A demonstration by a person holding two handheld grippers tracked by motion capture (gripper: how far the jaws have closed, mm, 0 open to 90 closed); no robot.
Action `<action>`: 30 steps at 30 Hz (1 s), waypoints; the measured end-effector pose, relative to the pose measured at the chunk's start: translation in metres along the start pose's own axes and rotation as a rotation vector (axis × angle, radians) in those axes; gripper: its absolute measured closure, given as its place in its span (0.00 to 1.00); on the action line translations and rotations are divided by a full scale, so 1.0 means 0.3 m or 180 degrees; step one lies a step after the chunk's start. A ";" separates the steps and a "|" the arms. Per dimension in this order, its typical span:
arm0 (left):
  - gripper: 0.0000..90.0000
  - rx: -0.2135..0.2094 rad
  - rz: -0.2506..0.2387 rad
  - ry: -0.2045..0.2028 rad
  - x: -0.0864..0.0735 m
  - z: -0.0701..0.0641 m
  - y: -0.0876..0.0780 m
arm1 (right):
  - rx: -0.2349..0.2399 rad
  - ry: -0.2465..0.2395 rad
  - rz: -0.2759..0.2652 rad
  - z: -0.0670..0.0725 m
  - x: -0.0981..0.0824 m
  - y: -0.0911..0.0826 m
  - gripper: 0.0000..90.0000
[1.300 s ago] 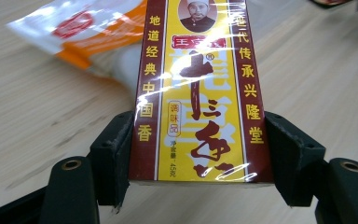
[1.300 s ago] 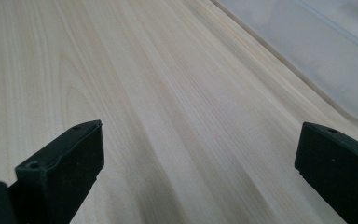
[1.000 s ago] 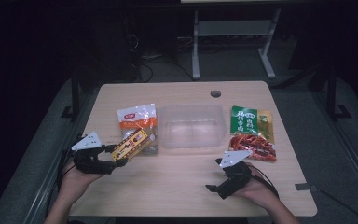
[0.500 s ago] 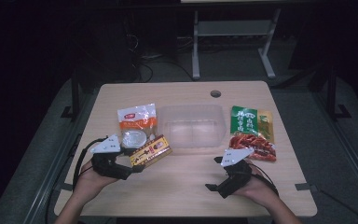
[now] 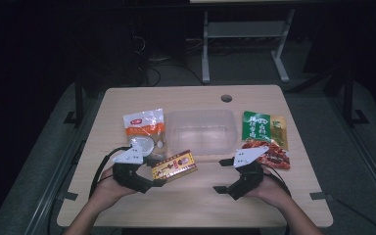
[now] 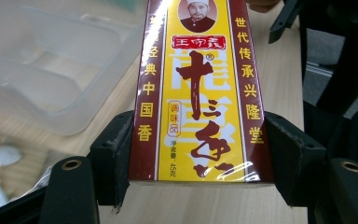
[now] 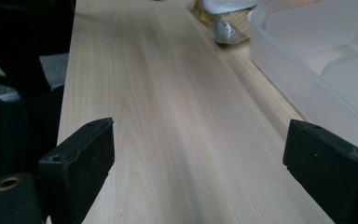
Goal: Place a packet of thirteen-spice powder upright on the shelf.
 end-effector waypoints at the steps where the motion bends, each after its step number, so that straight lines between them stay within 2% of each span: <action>1: 0.35 -0.0031 -0.0008 0.0016 0.006 -0.004 0.008 | 0.0062 -0.0068 -0.0016 0.003 0.015 0.000 0.10; 3: 0.35 -0.0083 0.0003 0.0085 0.016 -0.008 0.019 | 0.0082 -0.0072 -0.0030 0.006 0.023 0.000 0.10; 4: 0.35 -0.0101 -0.0006 0.0092 0.020 -0.010 0.023 | 0.0103 -0.0114 -0.0088 0.005 0.035 -0.001 0.13; 6: 0.35 -0.0175 0.0000 0.0167 0.033 -0.016 0.038 | 0.0135 -0.0173 -0.0069 0.003 0.052 0.002 0.13; 10: 0.35 -0.0230 0.0017 0.0236 0.041 -0.021 0.053 | 0.0183 -0.0209 -0.0076 0.000 0.066 0.004 0.13; 11: 0.35 -0.0245 0.0029 0.0252 0.041 -0.022 0.057 | 0.0264 -0.0208 -0.0150 -0.006 0.071 0.001 0.14; 12: 0.35 -0.0252 0.0029 0.0267 0.043 -0.022 0.061 | 0.0264 -0.0208 -0.0150 -0.006 0.071 0.001 0.14; 15: 0.35 -0.0291 0.0047 0.0277 0.042 -0.027 0.069 | 0.0282 -0.0209 -0.0142 -0.007 0.065 -0.004 0.14; 17: 0.35 -0.0333 0.0047 0.0299 0.042 -0.034 0.071 | 0.0294 -0.0245 -0.0220 -0.006 0.073 -0.011 0.14; 23: 0.35 -0.0415 0.0064 0.0389 0.043 -0.058 0.079 | 0.0315 -0.0300 -0.0250 0.008 0.081 -0.011 0.14; 30: 0.35 -0.0462 0.0101 0.0412 0.035 -0.061 0.091 | 0.0455 -0.0335 -0.0297 0.035 0.094 -0.010 0.15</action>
Point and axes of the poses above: each handheld gripper's, and its own axes: y roughly forward along the jaws, x roughly out of its top, z roughly to its left, the point moved 8 cm from there along y, roughly forward along the jaws, and after that the axes turned 9 degrees about z, right-handed, at the moved point
